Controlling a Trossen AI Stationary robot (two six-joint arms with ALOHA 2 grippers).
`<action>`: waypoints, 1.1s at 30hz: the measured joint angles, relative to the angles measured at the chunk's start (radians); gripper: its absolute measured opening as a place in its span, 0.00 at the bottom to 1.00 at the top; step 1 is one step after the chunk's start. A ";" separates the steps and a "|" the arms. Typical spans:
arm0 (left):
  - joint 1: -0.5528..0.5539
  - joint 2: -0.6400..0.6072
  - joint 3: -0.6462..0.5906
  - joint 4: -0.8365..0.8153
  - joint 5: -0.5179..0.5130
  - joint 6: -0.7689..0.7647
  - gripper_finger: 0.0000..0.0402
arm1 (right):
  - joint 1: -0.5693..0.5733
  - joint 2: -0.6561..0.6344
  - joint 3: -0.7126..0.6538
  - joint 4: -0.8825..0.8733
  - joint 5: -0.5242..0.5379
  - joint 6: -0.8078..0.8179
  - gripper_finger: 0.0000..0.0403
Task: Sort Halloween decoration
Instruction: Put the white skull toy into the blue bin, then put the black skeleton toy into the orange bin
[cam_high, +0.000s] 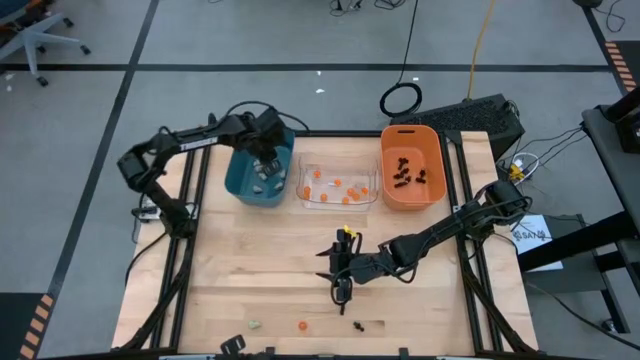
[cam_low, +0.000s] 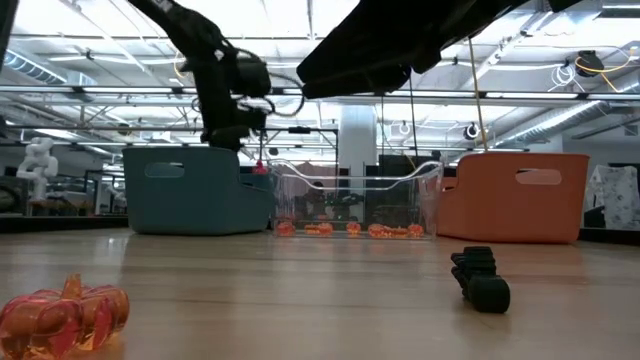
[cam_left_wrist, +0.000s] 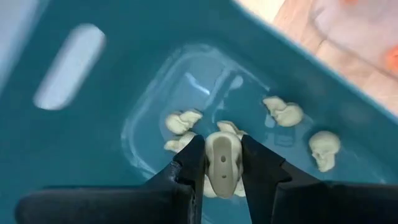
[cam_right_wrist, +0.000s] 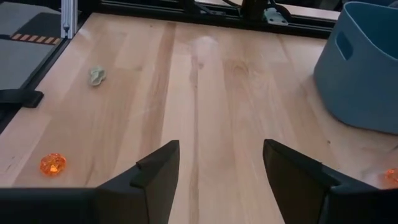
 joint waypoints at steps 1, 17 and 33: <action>0.005 0.017 0.000 -0.001 0.000 -0.010 0.19 | 0.000 0.000 0.000 0.000 0.000 0.004 0.53; 0.013 0.110 0.000 -0.011 -0.183 -0.193 0.22 | 0.039 0.000 0.000 0.010 -0.004 0.104 0.53; -0.150 -0.068 0.000 -0.235 -0.231 -0.378 0.42 | 0.186 0.000 0.000 0.117 0.029 0.131 0.53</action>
